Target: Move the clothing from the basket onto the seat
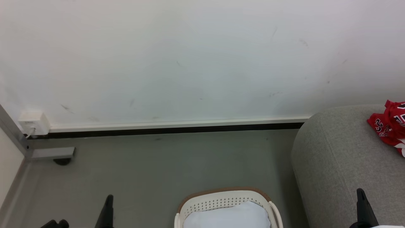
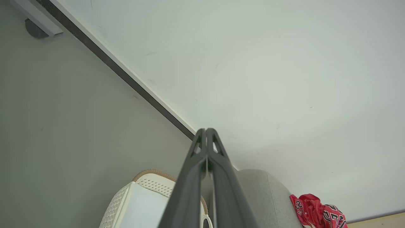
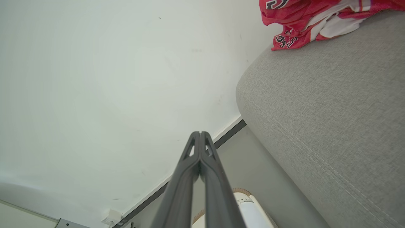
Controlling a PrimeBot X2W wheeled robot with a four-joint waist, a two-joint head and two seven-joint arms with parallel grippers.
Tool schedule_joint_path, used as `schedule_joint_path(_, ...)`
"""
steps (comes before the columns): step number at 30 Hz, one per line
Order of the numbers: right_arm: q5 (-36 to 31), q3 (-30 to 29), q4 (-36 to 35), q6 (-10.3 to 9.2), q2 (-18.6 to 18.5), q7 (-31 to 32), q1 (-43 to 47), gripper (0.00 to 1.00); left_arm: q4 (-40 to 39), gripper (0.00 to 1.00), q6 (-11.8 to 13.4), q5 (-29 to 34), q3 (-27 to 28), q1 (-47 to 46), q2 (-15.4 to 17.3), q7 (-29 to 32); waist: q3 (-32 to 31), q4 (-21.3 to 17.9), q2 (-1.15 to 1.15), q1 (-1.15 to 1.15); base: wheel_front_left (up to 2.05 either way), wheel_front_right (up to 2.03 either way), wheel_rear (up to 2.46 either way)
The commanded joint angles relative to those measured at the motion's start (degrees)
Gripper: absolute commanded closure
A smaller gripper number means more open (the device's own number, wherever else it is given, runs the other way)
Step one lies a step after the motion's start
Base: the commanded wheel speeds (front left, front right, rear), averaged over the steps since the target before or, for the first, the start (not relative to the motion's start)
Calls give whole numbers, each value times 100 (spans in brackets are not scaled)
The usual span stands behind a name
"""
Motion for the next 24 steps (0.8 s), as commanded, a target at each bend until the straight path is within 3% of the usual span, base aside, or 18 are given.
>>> schedule_joint_path(1, 179, -24, -102, -4, -65, 36, -157, 100, -72, 100, -29, -218, 57, -137, 5, 38, 5, 0, 0, 0, 0, 0, 0)
schedule_joint_path(24, 1694, -80, -201, -7, -79, 418, -301, 100, -137, 100, -85, -1604, 284, -312, -43, 422, 96, 5, 0, -1, 0, 0, 0)
